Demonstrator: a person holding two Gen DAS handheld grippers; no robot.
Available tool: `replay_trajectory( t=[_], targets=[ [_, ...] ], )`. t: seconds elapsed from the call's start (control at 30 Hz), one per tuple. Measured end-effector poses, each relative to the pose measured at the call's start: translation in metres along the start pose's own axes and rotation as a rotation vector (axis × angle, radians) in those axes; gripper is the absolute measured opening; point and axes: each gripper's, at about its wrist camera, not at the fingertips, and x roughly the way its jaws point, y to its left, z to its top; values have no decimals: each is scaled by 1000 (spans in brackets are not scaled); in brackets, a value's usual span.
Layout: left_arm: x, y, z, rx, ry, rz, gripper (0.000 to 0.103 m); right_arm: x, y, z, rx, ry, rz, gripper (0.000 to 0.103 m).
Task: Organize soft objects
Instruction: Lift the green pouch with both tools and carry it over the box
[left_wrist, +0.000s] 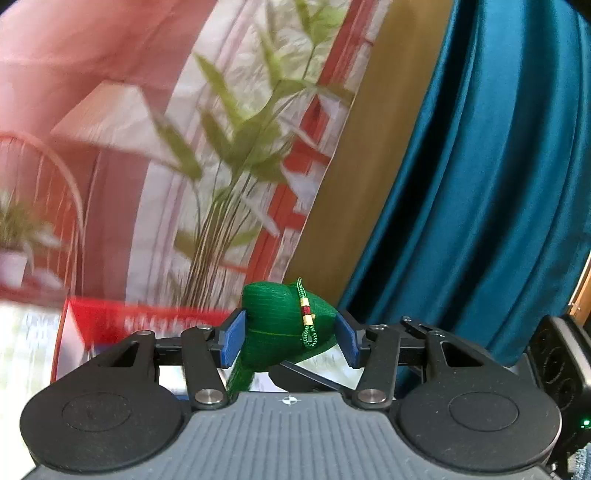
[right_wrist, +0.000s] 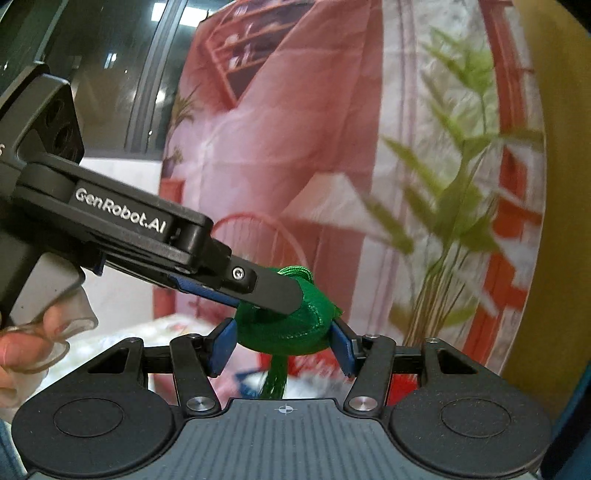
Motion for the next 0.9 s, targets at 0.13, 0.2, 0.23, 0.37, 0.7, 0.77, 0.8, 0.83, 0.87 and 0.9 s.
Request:
replay_trajectory(
  t=[0.13,0.2,0.23,0.37,0.7,0.77,0.8,0.83,0.87,0.9],
  targets=[
    [23,0,20,19,-18,-7,55,18,-19,16,-57,-28,-43,52],
    [37,4,25,15,-9,-10,55,29,-30,18,-73,-26,-59,52],
    [44,6,26,8,1,-12,55,33,-34,17,-74,-22,-62,52],
    [75,20,16,-15,60,-6,55,55,-55,2,-45,20,-55,53],
    [135,57,-23,-99,215,-25,55,91,-74,-55,-4,181,-47,55],
    [141,61,-27,-97,232,-28,55,95,-77,-62,0,194,-51,55],
    [145,63,-29,-98,238,-27,55,97,-79,-65,7,200,-52,55],
    [148,64,-30,-101,243,-26,55,98,-81,-66,12,206,-53,55],
    [151,66,-31,-107,247,-24,55,100,-82,-69,14,212,-56,55],
    [154,67,-32,-110,252,-21,55,102,-84,-70,13,219,-58,56]
  ],
)
